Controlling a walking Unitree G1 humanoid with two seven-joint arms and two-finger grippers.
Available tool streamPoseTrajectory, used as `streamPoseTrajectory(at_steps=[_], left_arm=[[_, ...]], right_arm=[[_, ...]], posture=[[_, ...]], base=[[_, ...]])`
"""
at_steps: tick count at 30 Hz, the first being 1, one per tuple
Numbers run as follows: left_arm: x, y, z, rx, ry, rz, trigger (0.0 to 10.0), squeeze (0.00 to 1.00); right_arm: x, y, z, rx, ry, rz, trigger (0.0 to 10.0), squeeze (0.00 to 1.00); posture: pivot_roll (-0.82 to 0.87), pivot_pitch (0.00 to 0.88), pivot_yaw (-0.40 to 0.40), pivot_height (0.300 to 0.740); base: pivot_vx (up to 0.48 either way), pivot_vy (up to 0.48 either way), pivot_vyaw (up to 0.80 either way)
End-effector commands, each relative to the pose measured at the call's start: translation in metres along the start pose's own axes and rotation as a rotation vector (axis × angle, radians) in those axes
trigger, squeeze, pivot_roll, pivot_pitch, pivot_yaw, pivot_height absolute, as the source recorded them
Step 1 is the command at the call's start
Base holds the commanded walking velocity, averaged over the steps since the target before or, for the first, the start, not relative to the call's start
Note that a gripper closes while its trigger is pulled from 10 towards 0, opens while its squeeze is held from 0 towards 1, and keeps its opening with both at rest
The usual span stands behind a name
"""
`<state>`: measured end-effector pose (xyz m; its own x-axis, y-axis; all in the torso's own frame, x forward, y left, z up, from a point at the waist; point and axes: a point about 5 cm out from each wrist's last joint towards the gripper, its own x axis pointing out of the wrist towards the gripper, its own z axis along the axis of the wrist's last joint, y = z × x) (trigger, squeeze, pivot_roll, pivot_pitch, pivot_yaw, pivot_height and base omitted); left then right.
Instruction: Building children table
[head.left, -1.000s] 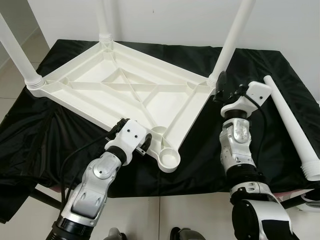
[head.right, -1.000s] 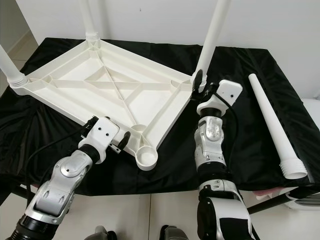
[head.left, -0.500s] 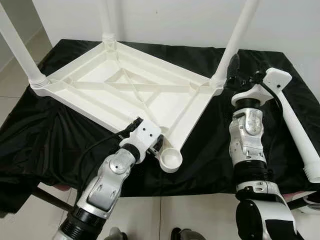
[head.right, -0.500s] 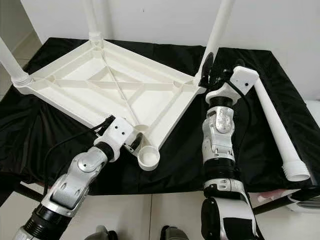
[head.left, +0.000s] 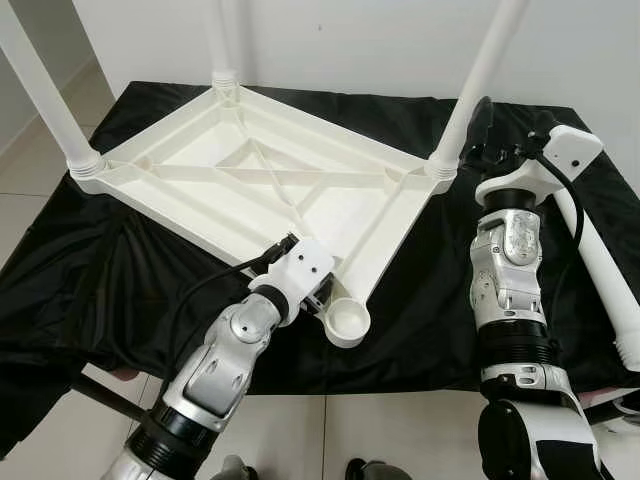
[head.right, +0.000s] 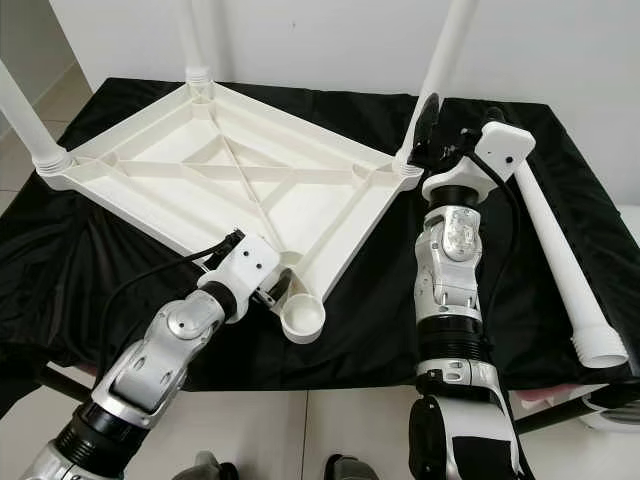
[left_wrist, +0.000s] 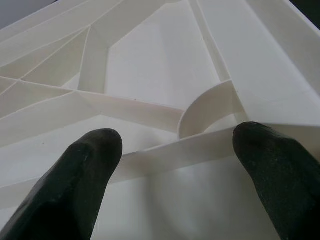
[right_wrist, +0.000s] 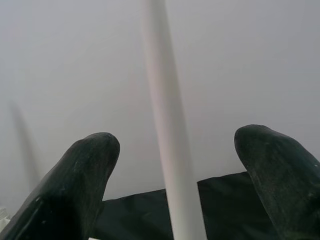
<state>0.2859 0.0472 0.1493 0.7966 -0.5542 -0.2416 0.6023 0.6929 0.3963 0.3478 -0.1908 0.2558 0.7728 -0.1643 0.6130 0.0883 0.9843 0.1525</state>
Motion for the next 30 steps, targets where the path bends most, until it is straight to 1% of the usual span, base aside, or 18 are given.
streamPoseTrajectory(at_steps=[1,5,7,8,11,13,17,18,19,20,21,23,24,26,27,28,29,30], left_arm=[[0.008,-0.038,-0.012,-0.024,0.083,-0.271,10.0,0.00],[0.017,-0.042,0.000,-0.024,0.051,-0.289,10.0,0.00],[0.017,-0.042,0.000,-0.024,0.051,-0.289,10.0,0.00],[0.023,-0.043,0.008,-0.028,0.025,-0.282,10.0,0.00],[0.025,-0.043,0.012,-0.029,0.012,-0.276,10.0,0.00],[0.029,-0.042,0.021,-0.024,-0.014,-0.273,10.0,0.00],[0.030,-0.033,0.030,-0.022,-0.054,-0.235,10.0,0.00],[0.030,-0.022,0.034,-0.026,-0.081,-0.188,10.0,0.00],[0.030,-0.022,0.034,-0.026,-0.081,-0.188,10.0,0.00],[0.028,-0.006,0.041,-0.034,-0.130,-0.125,10.0,0.00],[0.026,0.004,0.046,-0.039,-0.166,-0.081,10.0,0.00],[0.021,0.027,0.056,-0.087,-0.240,-0.001,10.0,0.00],[0.021,0.027,0.056,-0.087,-0.240,-0.001,10.0,0.00],[0.010,0.051,0.070,-0.153,-0.339,0.076,10.0,0.00],[0.010,0.051,0.070,-0.153,-0.339,0.076,10.0,0.00],[0.005,0.060,0.074,-0.169,-0.374,0.101,10.0,0.00],[-0.002,0.073,0.079,-0.206,-0.419,0.140,10.0,0.00],[-0.002,0.073,0.079,-0.206,-0.419,0.140,10.0,0.00]], right_arm=[[-0.002,-0.002,0.001,-0.001,0.004,-0.009,10.0,0.00],[-0.002,-0.002,0.002,-0.002,0.004,-0.011,10.0,0.00],[-0.002,-0.002,0.002,-0.002,0.004,-0.011,10.0,0.00],[-0.002,-0.002,0.002,-0.003,0.006,-0.010,10.0,0.00],[-0.002,-0.002,0.002,-0.003,0.006,-0.009,10.0,0.00],[-0.003,-0.002,0.002,-0.003,0.010,-0.010,10.0,0.00],[-0.004,-0.001,0.001,-0.002,0.015,-0.008,10.0,0.00],[-0.005,-0.001,0.000,-0.002,0.018,-0.008,10.0,0.00],[-0.005,-0.001,0.000,-0.002,0.018,-0.008,10.0,0.00],[-0.006,0.000,-0.001,-0.003,0.024,-0.005,10.0,0.00],[-0.007,0.000,-0.002,-0.003,0.028,-0.003,10.0,0.00],[-0.009,0.003,-0.006,-0.004,0.042,0.010,10.0,0.00],[-0.009,0.003,-0.006,-0.004,0.042,0.010,10.0,0.00],[-0.013,0.006,-0.014,-0.005,0.072,0.034,10.0,0.00],[-0.013,0.006,-0.014,-0.005,0.072,0.034,10.0,0.00],[-0.015,0.008,-0.017,-0.004,0.085,0.042,10.0,0.00],[-0.017,0.009,-0.021,-0.008,0.103,0.051,10.0,0.00],[-0.017,0.009,-0.021,-0.008,0.103,0.051,10.0,0.00]], posture=[[-0.05,0.125,0.033,0.740],[-0.05,0.125,0.034,0.740],[-0.05,0.125,0.034,0.740],[-0.05,0.125,0.035,0.740],[-0.05,0.125,0.035,0.740],[-0.05,0.125,0.036,0.740],[-0.05,0.120,0.036,0.740],[-0.05,0.119,0.035,0.740],[-0.05,0.119,0.035,0.740],[-0.05,0.116,0.033,0.740],[-0.05,0.116,0.033,0.740],[-0.04,0.111,0.025,0.740],[-0.04,0.111,0.025,0.740],[-0.02,0.105,0.016,0.740],[-0.02,0.105,0.016,0.740],[-0.02,0.105,0.016,0.740],[-0.02,0.099,0.004,0.740],[-0.02,0.099,0.004,0.740]], base=[[0.000,0.000,0.00],[0.000,0.000,0.00],[0.000,0.000,0.00],[0.000,0.000,0.00],[0.000,0.000,0.00],[0.000,0.000,0.00],[0.000,0.000,0.00],[0.000,0.000,0.00],[0.000,0.000,0.00],[0.000,0.000,0.00],[0.000,0.000,0.00],[0.000,0.000,0.00],[0.000,0.000,0.00],[0.000,0.000,0.00],[0.000,0.000,0.00],[0.000,0.000,0.00],[0.000,0.000,0.00],[0.000,0.000,0.00]])
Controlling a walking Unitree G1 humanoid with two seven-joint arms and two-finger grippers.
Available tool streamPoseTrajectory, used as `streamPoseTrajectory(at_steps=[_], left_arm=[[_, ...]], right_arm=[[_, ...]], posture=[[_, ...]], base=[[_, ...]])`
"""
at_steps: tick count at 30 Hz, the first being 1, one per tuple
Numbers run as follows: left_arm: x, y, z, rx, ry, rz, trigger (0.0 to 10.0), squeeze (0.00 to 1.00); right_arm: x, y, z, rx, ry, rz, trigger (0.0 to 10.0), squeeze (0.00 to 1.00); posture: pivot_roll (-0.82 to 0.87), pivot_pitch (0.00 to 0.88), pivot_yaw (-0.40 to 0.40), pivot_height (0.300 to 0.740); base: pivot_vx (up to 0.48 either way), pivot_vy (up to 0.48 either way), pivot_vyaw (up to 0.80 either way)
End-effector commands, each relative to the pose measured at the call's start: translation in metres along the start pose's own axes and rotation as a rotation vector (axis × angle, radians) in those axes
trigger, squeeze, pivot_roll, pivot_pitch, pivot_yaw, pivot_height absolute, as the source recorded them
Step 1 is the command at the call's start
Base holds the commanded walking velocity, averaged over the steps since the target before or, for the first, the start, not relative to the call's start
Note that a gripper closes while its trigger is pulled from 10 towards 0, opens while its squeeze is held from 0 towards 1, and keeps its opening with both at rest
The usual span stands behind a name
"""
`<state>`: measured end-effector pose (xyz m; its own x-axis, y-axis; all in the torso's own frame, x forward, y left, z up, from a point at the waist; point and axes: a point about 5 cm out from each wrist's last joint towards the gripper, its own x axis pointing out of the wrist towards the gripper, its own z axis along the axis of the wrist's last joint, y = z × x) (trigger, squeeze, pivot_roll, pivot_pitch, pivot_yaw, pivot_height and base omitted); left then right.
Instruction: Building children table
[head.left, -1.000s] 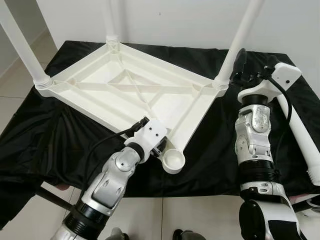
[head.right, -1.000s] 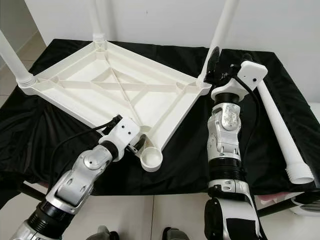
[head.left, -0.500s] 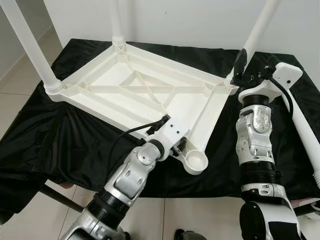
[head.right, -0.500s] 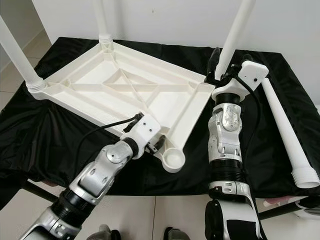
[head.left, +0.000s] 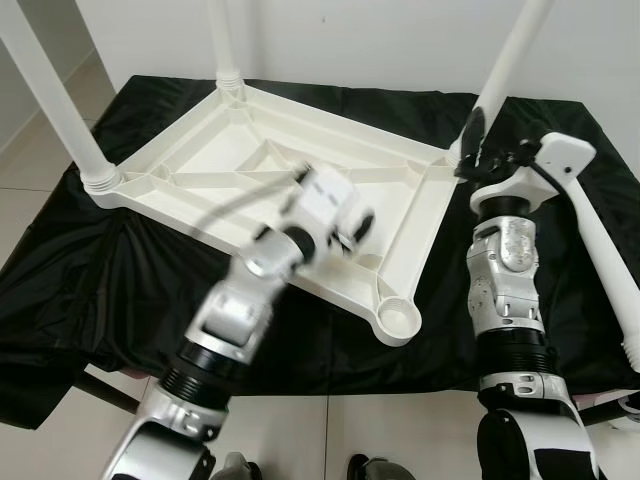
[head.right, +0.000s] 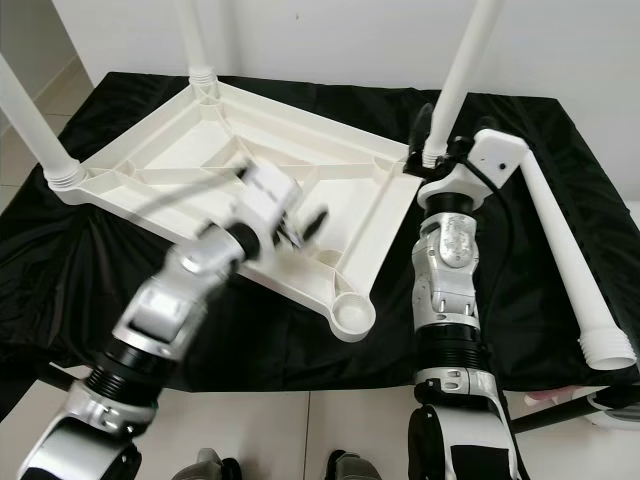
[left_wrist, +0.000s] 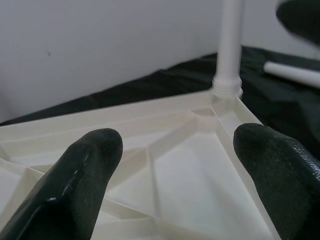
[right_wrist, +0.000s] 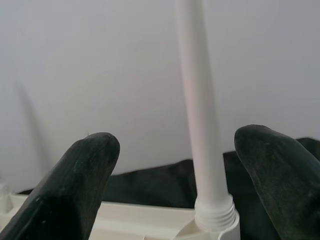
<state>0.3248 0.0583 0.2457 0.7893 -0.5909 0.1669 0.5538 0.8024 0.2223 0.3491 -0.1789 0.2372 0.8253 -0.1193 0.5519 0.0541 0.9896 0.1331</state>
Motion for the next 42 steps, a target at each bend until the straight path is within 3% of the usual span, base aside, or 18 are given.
streamPoseTrajectory(at_steps=[1,2,6,8,9,11,13,14,16,17,26,32,35,37,42], left_arm=[[-0.004,0.014,0.009,-0.030,-0.052,0.073,10.0,0.00],[-0.007,0.022,0.013,-0.035,-0.074,0.099,10.0,0.00],[-0.008,0.026,0.016,-0.036,-0.087,0.113,10.0,0.00],[-0.015,0.042,0.011,0.012,-0.064,0.178,10.0,0.00],[-0.015,0.042,0.011,0.012,-0.064,0.178,10.0,0.00],[-0.022,0.052,0.001,0.033,-0.035,0.241,10.0,0.00],[-0.024,0.052,-0.003,0.038,-0.021,0.253,10.0,0.00],[-0.025,0.048,-0.011,0.037,0.009,0.257,10.0,0.00],[-0.026,0.047,-0.013,0.034,0.017,0.257,10.0,0.00],[-0.025,0.044,-0.016,0.012,0.032,0.244,10.0,0.00],[-0.019,0.034,-0.016,0.025,0.038,0.158,10.0,0.00],[-0.018,0.030,-0.017,0.043,0.046,0.131,10.0,0.00],[-0.017,0.026,-0.018,0.046,0.058,0.096,10.0,0.00],[-0.017,0.024,-0.018,0.052,0.058,0.082,10.0,0.00],[-0.016,0.023,-0.017,0.047,0.056,0.079,10.0,0.00]], right_arm=[[-0.005,0.001,-0.008,-0.019,0.033,0.018,10.0,0.00],[-0.005,0.001,-0.010,-0.027,0.042,0.022,10.0,0.00],[-0.005,0.000,-0.011,-0.032,0.047,0.023,10.0,0.00],[-0.004,-0.011,-0.017,-0.089,0.085,-0.030,10.0,0.00],[-0.004,-0.011,-0.017,-0.089,0.085,-0.030,10.0,0.00],[-0.004,-0.027,-0.023,-0.157,0.127,-0.096,10.0,0.00],[-0.004,-0.033,-0.026,-0.189,0.149,-0.127,10.0,0.00],[-0.004,-0.048,-0.029,-0.260,0.193,-0.215,10.0,0.00],[-0.004,-0.054,-0.029,-0.284,0.204,-0.246,10.0,0.00],[-0.005,-0.066,-0.030,-0.307,0.228,-0.323,10.0,0.00],[-0.008,-0.090,-0.028,-0.421,0.245,-0.478,10.0,0.00],[-0.007,-0.096,-0.026,-0.450,0.242,-0.522,10.0,0.00],[-0.010,-0.108,-0.024,-0.482,0.257,-0.592,10.0,0.00],[-0.018,-0.121,-0.026,-0.471,0.298,-0.683,10.0,0.00],[-0.029,-0.132,-0.029,-0.476,0.343,-0.777,10.0,0.00]], posture=[[-0.01,0.098,0.002,0.740],[-0.01,0.097,-0.001,0.740],[-0.01,0.097,-0.001,0.740],[0.00,0.087,-0.019,0.740],[0.00,0.087,-0.019,0.740],[0.00,0.081,-0.026,0.740],[0.00,0.077,-0.031,0.740],[0.00,0.073,-0.034,0.740],[0.00,0.073,-0.034,0.740],[-0.01,0.070,-0.036,0.740],[-0.02,0.062,-0.032,0.740],[-0.02,0.064,-0.027,0.740],[-0.03,0.069,-0.024,0.740],[-0.03,0.073,-0.023,0.740],[-0.03,0.077,-0.021,0.740]], base=[[0.000,0.000,0.00],[0.000,0.000,0.00],[0.000,0.000,0.00],[0.000,0.000,0.00],[0.000,0.000,0.00],[0.000,0.000,0.00],[0.000,0.000,0.00],[0.000,0.000,0.00],[0.000,0.000,0.00],[0.000,0.000,0.00],[0.000,0.000,0.00],[0.000,0.000,0.00],[0.000,0.000,0.00],[0.000,0.000,0.00],[0.000,0.000,0.00]])
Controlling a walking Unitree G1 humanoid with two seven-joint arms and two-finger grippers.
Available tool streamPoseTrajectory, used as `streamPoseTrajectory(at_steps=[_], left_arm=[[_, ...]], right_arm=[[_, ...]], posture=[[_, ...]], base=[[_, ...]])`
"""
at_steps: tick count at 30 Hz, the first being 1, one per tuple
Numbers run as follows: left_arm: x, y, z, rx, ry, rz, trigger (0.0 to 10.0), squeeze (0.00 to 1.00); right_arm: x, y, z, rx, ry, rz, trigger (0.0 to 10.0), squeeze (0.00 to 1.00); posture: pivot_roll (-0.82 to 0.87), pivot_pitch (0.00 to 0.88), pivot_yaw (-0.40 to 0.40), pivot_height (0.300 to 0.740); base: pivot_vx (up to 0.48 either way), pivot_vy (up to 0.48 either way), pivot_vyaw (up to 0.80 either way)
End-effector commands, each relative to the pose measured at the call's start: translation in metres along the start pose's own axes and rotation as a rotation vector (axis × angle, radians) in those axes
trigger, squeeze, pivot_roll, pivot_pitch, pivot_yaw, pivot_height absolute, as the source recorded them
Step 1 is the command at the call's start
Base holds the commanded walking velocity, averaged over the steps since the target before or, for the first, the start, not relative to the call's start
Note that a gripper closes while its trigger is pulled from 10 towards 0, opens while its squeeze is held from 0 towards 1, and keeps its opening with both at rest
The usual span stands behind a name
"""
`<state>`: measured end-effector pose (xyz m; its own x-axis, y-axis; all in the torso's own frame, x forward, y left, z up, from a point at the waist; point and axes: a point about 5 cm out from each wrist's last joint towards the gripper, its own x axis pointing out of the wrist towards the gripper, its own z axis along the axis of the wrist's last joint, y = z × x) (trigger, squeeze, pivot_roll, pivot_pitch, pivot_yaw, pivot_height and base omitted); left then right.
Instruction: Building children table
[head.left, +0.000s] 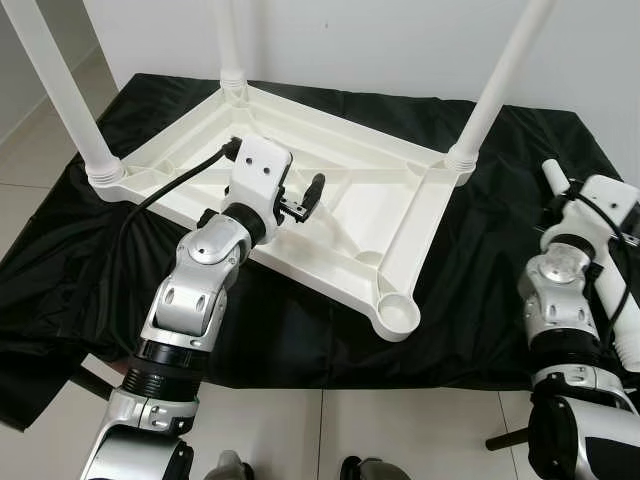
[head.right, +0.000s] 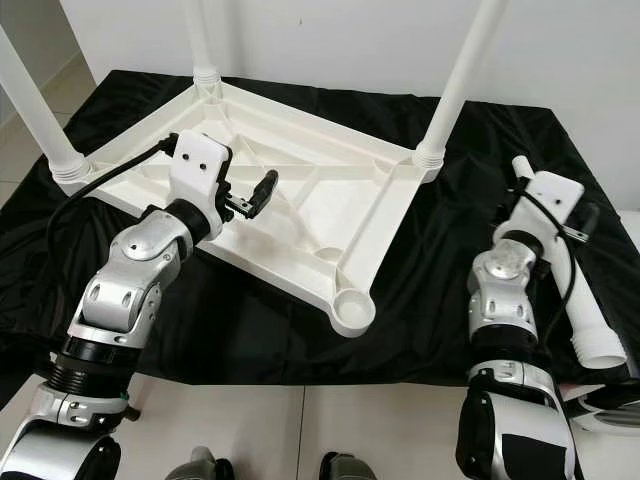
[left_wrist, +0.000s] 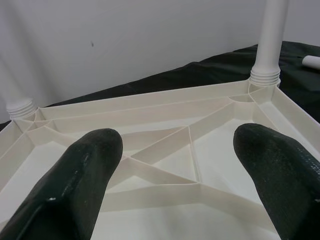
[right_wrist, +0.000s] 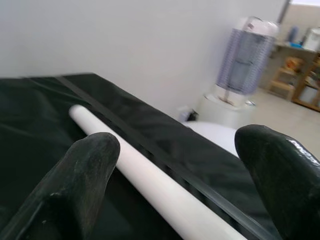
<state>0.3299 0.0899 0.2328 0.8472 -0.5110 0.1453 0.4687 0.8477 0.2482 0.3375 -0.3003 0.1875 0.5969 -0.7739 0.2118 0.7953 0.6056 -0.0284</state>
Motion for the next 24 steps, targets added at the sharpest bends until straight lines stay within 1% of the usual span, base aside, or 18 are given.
streamPoseTrajectory(at_steps=[1,2,7,10,14,15,20,24], left_arm=[[0.001,-0.002,-0.001,0.005,0.012,-0.013,10.0,0.00],[0.001,-0.002,-0.001,0.004,0.013,-0.013,10.0,0.00],[0.001,-0.002,-0.001,0.014,0.018,-0.020,10.0,0.00],[0.002,-0.004,0.002,0.050,0.025,-0.057,10.0,0.00],[0.001,-0.007,0.001,0.068,0.034,-0.074,10.0,0.00],[0.001,-0.007,0.001,0.068,0.034,-0.074,10.0,0.00],[-0.001,-0.008,-0.002,0.067,0.061,-0.087,10.0,0.00],[-0.001,-0.008,-0.003,0.068,0.067,-0.091,10.0,0.00]], right_arm=[[0.000,-0.009,-0.012,-0.011,0.064,-0.060,10.0,0.00],[0.000,-0.013,-0.015,-0.013,0.077,-0.081,10.0,0.00],[0.000,-0.016,-0.018,0.001,0.097,-0.104,10.0,0.00],[-0.002,-0.019,-0.024,0.015,0.141,-0.132,10.0,0.00],[-0.005,-0.021,-0.027,0.017,0.158,-0.144,10.0,0.00],[-0.005,-0.021,-0.027,0.017,0.158,-0.144,10.0,0.00],[-0.015,-0.030,-0.043,0.056,0.253,-0.188,10.0,0.00],[-0.017,-0.032,-0.047,0.066,0.273,-0.191,10.0,0.00]], posture=[[-0.03,0.078,-0.019,0.740],[-0.03,0.078,-0.018,0.740],[-0.04,0.079,-0.017,0.740],[-0.03,0.089,-0.009,0.740],[-0.04,0.099,-0.002,0.740],[-0.04,0.099,-0.002,0.740],[-0.04,0.127,0.018,0.740],[-0.05,0.132,0.022,0.740]], base=[[0.000,0.000,0.00],[0.000,0.000,0.00],[0.000,0.000,0.00],[0.000,0.000,0.00],[0.000,0.000,0.00],[0.000,0.000,0.00],[0.000,0.000,0.00],[0.000,0.000,0.00]])
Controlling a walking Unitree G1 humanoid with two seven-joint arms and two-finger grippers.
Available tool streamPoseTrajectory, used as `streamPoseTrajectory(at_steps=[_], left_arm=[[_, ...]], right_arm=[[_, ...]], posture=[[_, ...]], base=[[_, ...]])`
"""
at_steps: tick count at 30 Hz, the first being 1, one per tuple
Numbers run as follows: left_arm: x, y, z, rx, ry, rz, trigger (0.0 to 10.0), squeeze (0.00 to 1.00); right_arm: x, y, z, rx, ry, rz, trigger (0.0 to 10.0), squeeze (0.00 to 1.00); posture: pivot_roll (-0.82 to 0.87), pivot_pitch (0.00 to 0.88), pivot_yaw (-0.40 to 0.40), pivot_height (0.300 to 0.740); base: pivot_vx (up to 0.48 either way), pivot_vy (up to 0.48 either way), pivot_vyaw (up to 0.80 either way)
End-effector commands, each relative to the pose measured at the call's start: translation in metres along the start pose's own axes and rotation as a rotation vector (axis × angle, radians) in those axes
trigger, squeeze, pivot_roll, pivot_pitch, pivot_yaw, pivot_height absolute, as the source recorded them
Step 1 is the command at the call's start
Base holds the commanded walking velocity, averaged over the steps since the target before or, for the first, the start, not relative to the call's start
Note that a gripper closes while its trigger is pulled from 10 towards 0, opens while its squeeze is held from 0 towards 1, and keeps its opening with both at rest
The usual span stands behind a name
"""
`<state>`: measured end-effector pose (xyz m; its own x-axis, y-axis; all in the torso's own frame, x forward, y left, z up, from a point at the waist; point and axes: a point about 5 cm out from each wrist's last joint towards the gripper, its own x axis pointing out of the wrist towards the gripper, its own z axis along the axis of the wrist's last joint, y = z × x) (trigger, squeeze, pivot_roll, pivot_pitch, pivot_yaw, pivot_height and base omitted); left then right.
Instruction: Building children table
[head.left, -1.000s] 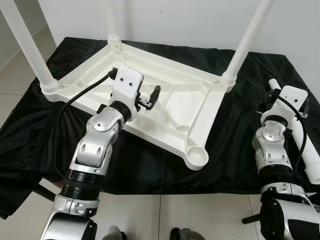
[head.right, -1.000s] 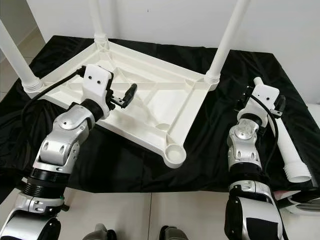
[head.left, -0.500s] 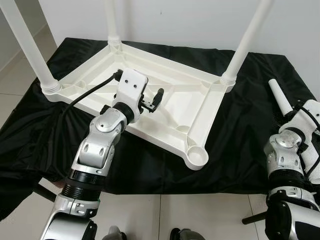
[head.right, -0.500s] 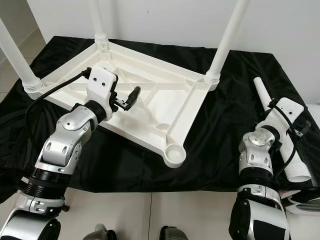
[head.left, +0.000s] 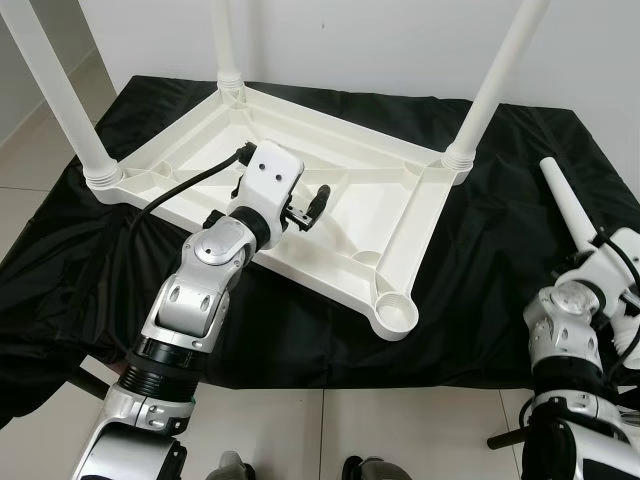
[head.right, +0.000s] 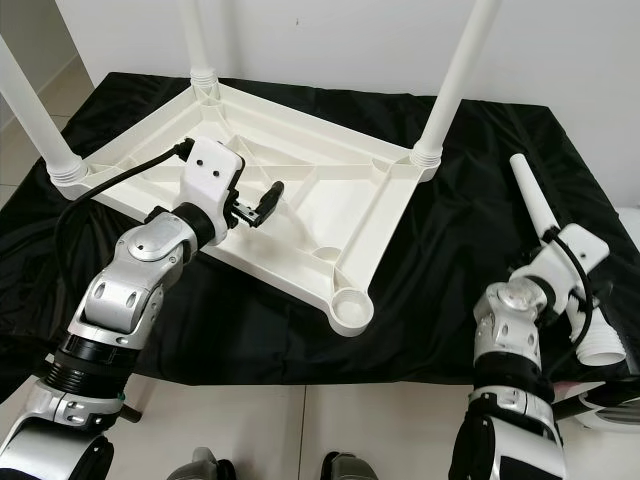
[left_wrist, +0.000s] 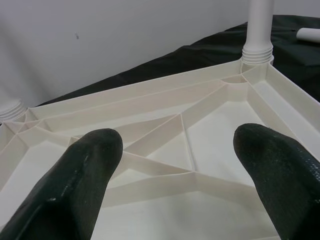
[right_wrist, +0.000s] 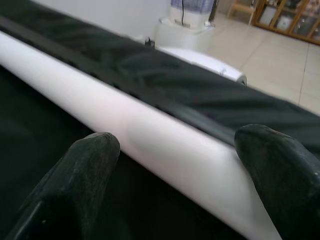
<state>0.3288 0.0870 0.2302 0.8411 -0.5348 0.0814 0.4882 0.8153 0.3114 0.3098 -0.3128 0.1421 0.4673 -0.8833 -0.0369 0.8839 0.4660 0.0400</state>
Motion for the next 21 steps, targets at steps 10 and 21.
streamPoseTrajectory(at_steps=[10,21], left_arm=[[0.000,-0.005,-0.001,0.006,0.017,-0.056,10.0,0.00],[0.003,-0.004,0.004,0.003,0.001,-0.050,10.0,0.00]], right_arm=[[-0.001,-0.007,-0.001,0.021,0.036,-0.018,10.0,0.00],[-0.078,0.063,0.008,0.120,-0.050,0.623,10.0,0.00]], posture=[[-0.05,0.135,0.027,0.740],[-0.05,0.133,0.021,0.740]], base=[[0.000,0.000,0.00],[0.000,0.000,0.00]])
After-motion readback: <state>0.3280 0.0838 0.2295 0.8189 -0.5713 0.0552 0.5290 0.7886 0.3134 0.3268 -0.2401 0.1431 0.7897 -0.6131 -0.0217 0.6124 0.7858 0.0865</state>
